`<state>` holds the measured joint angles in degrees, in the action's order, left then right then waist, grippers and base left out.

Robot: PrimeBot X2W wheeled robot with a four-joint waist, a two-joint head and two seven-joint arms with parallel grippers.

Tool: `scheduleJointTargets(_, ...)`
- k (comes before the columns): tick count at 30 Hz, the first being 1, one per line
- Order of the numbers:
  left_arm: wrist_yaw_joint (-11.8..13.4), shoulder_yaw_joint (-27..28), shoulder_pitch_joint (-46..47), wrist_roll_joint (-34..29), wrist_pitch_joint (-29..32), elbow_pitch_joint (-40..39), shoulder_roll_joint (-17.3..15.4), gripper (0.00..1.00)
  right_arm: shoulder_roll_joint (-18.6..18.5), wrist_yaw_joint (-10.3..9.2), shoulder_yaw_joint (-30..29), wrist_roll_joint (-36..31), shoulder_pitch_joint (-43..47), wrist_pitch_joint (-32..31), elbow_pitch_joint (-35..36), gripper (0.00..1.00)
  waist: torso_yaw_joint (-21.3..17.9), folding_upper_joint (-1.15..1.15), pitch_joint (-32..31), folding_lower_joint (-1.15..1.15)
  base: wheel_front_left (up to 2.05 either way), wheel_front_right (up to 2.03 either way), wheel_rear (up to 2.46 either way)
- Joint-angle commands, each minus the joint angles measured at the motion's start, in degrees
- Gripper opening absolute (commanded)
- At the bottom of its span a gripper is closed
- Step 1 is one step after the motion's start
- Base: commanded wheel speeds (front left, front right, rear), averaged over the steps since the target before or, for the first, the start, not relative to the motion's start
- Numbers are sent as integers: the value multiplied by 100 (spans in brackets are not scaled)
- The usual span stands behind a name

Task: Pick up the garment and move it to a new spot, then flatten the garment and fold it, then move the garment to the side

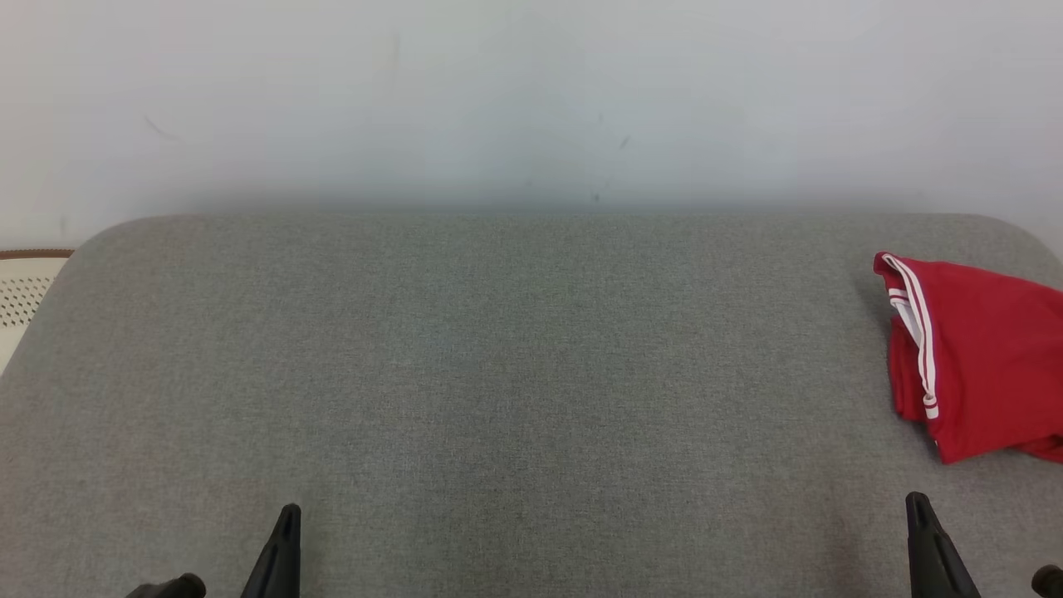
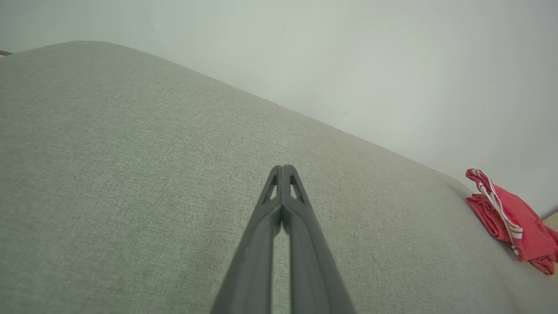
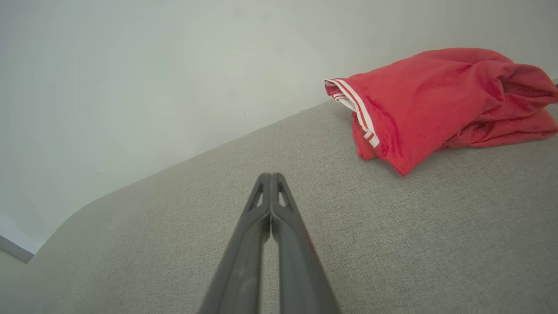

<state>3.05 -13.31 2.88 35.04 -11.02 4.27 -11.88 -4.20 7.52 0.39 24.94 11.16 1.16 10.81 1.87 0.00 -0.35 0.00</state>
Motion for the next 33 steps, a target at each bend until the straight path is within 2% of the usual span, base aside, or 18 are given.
scheduleJointTargets(1, -52, 81, -3, 234, 42, -99, -5, 0, -39, -1, -56, 260, -82, -31, 41, 0, -3, 0, 1, 0, 0, 0, 0)
scheduleJointTargets(20, -316, 394, -263, 1685, 368, -157, 239, 0, 45, -2, -436, 1996, -146, -416, -275, 0, -36, 0, 19, 0, 0, 0, 0)
scheduleJointTargets(33, -461, 563, -405, 2467, 543, -187, 371, 0, 76, -2, -635, 2930, -178, -621, -444, 0, -58, 0, 31, 0, 0, 0, 0)
